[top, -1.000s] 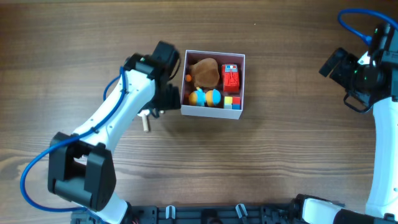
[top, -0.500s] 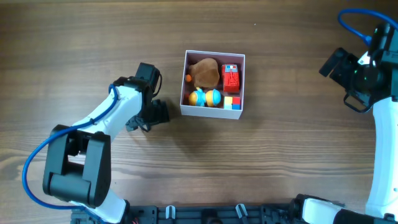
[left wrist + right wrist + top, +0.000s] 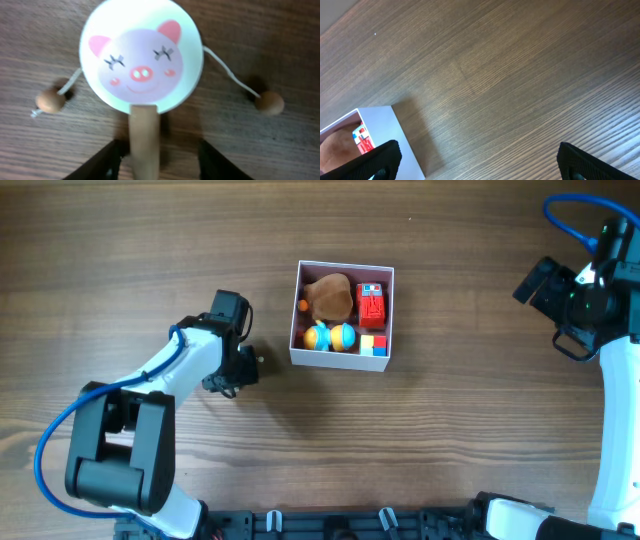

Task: Pack container
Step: 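Grasp the pig-face wooden rattle by its handle with the left gripper, then place the pig rattle into the box and release it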

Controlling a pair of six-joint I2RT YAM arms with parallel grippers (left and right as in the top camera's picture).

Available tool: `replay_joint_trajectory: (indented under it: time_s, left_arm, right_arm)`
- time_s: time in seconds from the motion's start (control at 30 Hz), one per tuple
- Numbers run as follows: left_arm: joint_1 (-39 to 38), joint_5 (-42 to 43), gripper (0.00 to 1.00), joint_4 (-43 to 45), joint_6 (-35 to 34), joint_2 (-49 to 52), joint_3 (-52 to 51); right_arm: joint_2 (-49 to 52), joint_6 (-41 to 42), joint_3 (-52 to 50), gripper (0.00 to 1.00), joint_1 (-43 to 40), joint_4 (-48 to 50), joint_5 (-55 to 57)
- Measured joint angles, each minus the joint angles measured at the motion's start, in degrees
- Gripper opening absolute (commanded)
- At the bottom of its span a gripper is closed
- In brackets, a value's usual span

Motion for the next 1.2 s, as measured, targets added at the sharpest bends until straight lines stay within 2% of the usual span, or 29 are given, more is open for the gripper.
replay_joint_trajectory:
  time_s: [0.1, 0.23, 0.3, 0.43, 0.63, 0.8, 0.93, 1.07, 1.2]
  left_arm:
    - [0.4, -0.4, 0.37, 1.5, 1.2, -0.3, -0.5]
    - [0.5, -1.0, 0.16, 2.8, 3.0, -0.5, -0.8]
    - [0.5, -1.1, 0.11, 3.1, 3.6, -0.5, -0.8]
    - [0.6, -1.1, 0.1, 3.1, 4.2, -0.5, -0.8]
    - [0.6, -1.0, 0.04, 2.6, 4.4, -0.5, -0.7]
    - [0.6, -0.2, 0.04, -6.4, 4.6, -0.3, 2.6]
    - [0.5, 0.8, 0.04, -17.3, 4.6, -0.3, 13.2]
    - [-1.6, 1.0, 0.04, -24.5, 4.6, -1.4, 29.9]
    - [-6.7, 0.9, 0.04, -23.8, 4.8, -3.5, 38.6]
  right_arm:
    - [0.0, 0.0, 0.0, 1.0, 0.0, 0.0, 0.0]
    - [0.0, 0.0, 0.0, 1.0, 0.0, 0.0, 0.0]
    - [0.0, 0.0, 0.0, 1.0, 0.0, 0.0, 0.0]
    - [0.0, 0.0, 0.0, 1.0, 0.0, 0.0, 0.0]
    - [0.0, 0.0, 0.0, 1.0, 0.0, 0.0, 0.0]
    - [0.0, 0.0, 0.0, 1.0, 0.0, 0.0, 0.0]
    - [0.0, 0.0, 0.0, 1.0, 0.0, 0.0, 0.0]
    - [0.0, 0.0, 0.0, 1.0, 0.0, 0.0, 0.0]
    - [0.0, 0.0, 0.0, 1.0, 0.0, 0.0, 0.0]
